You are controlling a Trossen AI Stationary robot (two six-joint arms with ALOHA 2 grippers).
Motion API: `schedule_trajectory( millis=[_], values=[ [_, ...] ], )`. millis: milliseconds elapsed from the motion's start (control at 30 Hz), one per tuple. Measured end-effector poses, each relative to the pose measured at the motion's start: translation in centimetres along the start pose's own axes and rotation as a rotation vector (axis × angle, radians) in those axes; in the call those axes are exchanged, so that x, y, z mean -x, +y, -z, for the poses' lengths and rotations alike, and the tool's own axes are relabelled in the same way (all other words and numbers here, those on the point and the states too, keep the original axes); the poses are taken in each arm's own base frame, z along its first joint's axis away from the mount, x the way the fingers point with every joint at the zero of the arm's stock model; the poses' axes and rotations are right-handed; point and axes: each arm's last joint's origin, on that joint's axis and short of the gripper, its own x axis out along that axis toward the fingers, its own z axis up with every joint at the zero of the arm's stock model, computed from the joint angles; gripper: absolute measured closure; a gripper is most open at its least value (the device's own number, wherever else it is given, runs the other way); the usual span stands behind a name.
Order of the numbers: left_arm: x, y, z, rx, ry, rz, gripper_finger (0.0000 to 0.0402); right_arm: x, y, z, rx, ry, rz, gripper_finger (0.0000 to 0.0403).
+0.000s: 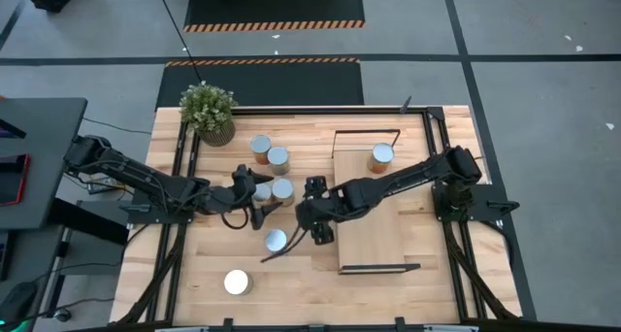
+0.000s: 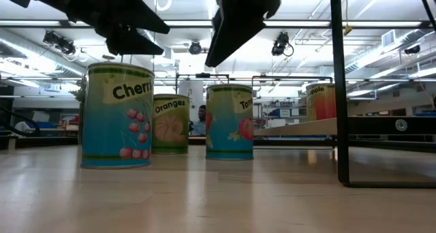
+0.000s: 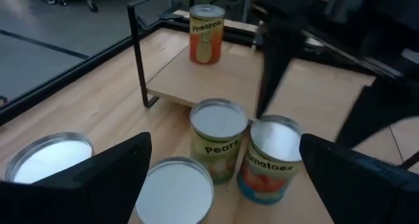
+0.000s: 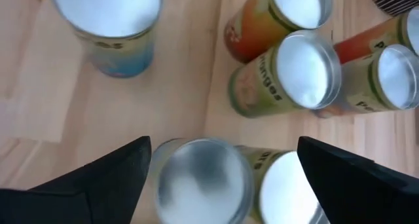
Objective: Pick and place cans onto a shelf
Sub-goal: Put the canned pears on the shelf
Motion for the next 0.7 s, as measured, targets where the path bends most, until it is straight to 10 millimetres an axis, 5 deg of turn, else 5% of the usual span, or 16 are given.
schedule_trajectory(
  millis=[700],
  values=[
    [0.0, 0.0, 0.1, 0.004, 0.006, -0.001, 0.0006, -2.0, -6.9, 1.0, -0.297, 0.039, 0.051, 0.0011]
  ],
)
